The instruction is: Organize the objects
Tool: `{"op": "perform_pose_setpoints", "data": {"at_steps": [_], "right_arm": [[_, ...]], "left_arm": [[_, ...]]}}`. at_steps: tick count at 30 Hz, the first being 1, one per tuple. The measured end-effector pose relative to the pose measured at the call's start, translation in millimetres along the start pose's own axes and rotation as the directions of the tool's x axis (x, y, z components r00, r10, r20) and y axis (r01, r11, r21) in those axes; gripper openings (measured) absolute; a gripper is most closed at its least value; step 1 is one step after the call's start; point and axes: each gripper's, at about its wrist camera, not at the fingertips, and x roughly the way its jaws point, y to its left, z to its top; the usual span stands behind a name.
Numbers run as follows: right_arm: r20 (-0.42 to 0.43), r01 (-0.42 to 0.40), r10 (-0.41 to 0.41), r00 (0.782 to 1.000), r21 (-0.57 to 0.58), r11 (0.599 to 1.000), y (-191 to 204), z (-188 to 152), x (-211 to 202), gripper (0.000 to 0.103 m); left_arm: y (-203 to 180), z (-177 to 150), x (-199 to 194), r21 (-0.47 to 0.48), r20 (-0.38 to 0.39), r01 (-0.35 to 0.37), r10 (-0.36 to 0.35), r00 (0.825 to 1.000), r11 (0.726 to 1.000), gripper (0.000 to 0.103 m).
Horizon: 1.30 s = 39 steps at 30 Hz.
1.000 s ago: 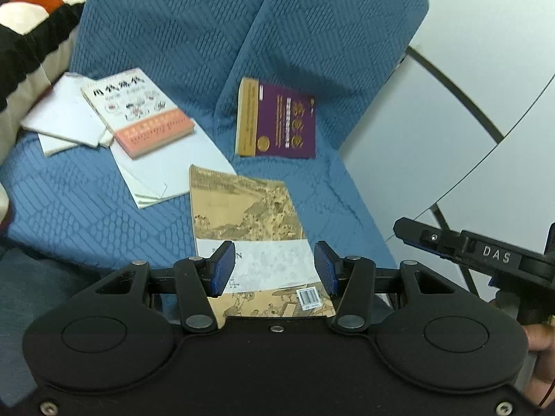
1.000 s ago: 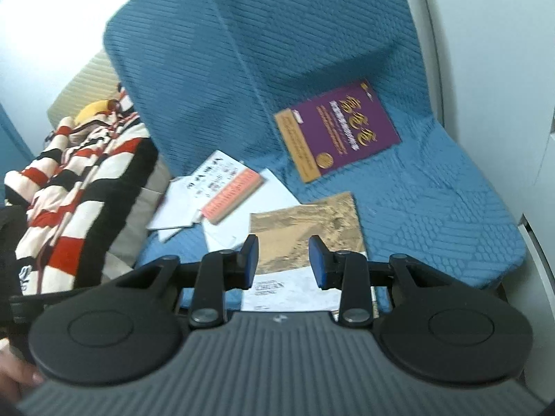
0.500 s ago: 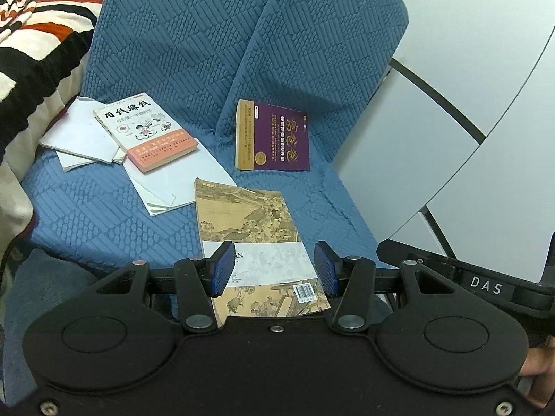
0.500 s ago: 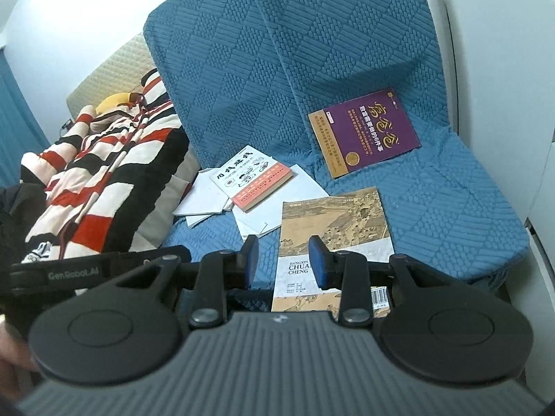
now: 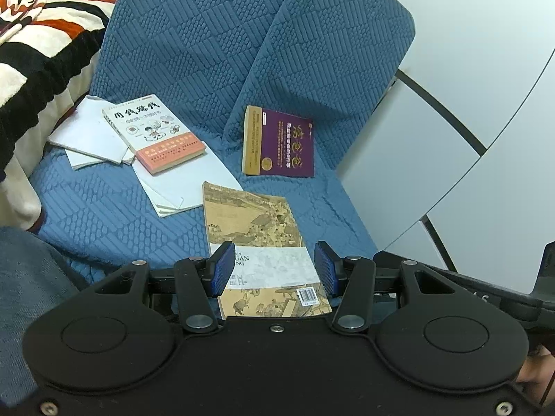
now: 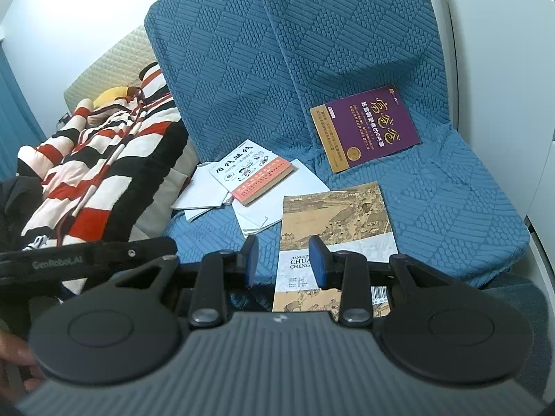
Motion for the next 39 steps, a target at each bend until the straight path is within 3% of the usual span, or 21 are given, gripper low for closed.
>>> {"op": "perform_pose_setpoints", "data": {"at_steps": [11,24,30,32,34,39], "right_arm": [[-0.022,0.013,-0.013,1.000,-0.009,1.000,2.5,-0.8,9.1,0.036],[-0.041,0.048,-0.049,0.998,-0.030,0.998,-11.1,4.7,52.9,0.036],[-0.057,0.058,-0.060,0.997,-0.039,0.998,-19.3,6.6,83.6,0.044],[-0.067,0.066,-0.069,0.995,-0.038,0.997,-22.8,6.9,93.2,0.050],[-0.072,0.073,-0.075,0.995,-0.029,0.997,-27.6,8.0,101.6,0.063],[-0.083,0.084,-0.086,0.993,-0.028,0.996,-38.5,12.9,123.1,0.065]], "left_arm": [[5.8,-1.0,-1.7,-0.005,-0.007,0.008,-0.008,1.000,1.000,0.050],[32.7,9.9,44.4,-0.024,-0.002,-0.008,0.008,1.000,1.000,0.059],[51.9,17.0,77.2,-0.046,-0.020,-0.009,0.008,1.000,0.999,0.061],[58.8,17.5,88.5,-0.053,-0.029,-0.019,0.018,0.999,0.998,0.062],[66.5,16.8,100.8,-0.059,-0.046,-0.025,0.023,0.999,0.998,0.062],[83.6,17.2,124.6,-0.082,-0.074,-0.039,0.033,0.997,0.996,0.062]]}}
